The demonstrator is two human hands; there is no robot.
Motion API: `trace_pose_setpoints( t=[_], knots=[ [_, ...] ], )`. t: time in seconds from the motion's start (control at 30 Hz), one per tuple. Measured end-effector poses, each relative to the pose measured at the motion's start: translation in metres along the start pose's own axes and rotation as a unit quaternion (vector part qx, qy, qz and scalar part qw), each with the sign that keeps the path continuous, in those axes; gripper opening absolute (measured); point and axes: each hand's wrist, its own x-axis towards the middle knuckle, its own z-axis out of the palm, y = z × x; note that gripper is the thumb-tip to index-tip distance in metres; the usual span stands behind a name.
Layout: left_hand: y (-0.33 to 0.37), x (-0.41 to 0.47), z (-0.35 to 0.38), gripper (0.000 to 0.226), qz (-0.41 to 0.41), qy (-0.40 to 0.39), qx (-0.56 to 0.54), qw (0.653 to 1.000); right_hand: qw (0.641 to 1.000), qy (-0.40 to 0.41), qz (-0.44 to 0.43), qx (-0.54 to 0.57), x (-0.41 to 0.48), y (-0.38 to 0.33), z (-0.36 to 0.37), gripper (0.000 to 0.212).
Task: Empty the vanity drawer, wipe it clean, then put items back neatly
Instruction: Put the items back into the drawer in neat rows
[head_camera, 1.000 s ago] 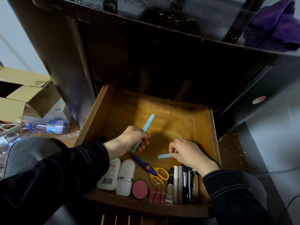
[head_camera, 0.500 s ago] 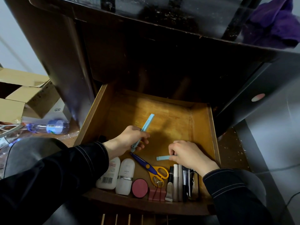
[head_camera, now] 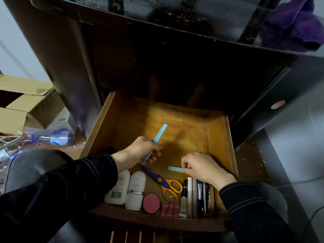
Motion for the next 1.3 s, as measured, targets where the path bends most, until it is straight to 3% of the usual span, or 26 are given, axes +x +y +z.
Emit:
trace_pose_setpoints(
  t=[0.13, 0.2, 0.27, 0.3, 0.37, 0.47, 0.63, 0.73, 0.93, 1.0, 1.13, 1.3],
  knots=[
    [-0.001, -0.002, 0.001, 0.018, -0.002, -0.03, 0.035, 0.999, 0.998, 0.03, 0.035, 0.053, -0.001, 0.004, -0.002, 0.015],
    [-0.002, -0.003, 0.004, 0.017, 0.012, -0.036, 0.095, 0.995, 0.988, 0.122, 0.06, 0.076, 0.0, 0.006, -0.007, 0.006],
    [0.001, -0.003, 0.01, 0.013, 0.04, -0.057, 0.183, 0.981, 0.964, 0.227, 0.073, 0.116, 0.002, 0.007, -0.013, 0.023],
    [0.003, -0.004, 0.014, 0.012, 0.055, -0.074, 0.218, 0.972, 0.96, 0.243, 0.062, 0.127, 0.003, 0.007, -0.015, 0.03],
    [0.007, -0.005, 0.022, 0.009, 0.08, -0.105, 0.246, 0.96, 0.972, 0.19, 0.021, 0.135, 0.003, 0.005, -0.016, 0.033],
    [0.011, -0.006, 0.029, 0.018, 0.079, -0.125, 0.215, 0.965, 0.985, 0.104, 0.012, 0.135, 0.002, 0.006, -0.008, 0.018],
    [0.013, -0.008, 0.019, 0.015, 0.063, -0.075, 0.156, 0.983, 0.986, 0.126, 0.029, 0.109, 0.002, 0.013, -0.005, 0.013],
    [0.013, -0.007, 0.016, 0.018, 0.019, -0.04, 0.063, 0.997, 0.985, 0.125, 0.039, 0.115, 0.002, 0.012, -0.003, 0.014],
    [0.013, -0.005, 0.018, 0.02, -0.001, -0.071, -0.001, 0.997, 0.983, 0.133, 0.033, 0.125, 0.002, 0.004, -0.005, 0.019],
    [0.011, -0.004, 0.017, 0.018, 0.026, -0.063, 0.035, 0.997, 0.982, 0.127, 0.041, 0.133, 0.002, 0.005, -0.004, 0.023],
    [0.005, -0.004, 0.016, 0.015, 0.12, -0.053, 0.218, 0.967, 0.979, 0.108, 0.061, 0.163, 0.002, 0.008, -0.002, 0.029],
    [0.004, -0.005, 0.017, 0.017, 0.107, -0.062, 0.221, 0.967, 0.984, 0.139, 0.028, 0.112, 0.002, 0.003, -0.004, 0.034]
  ],
)
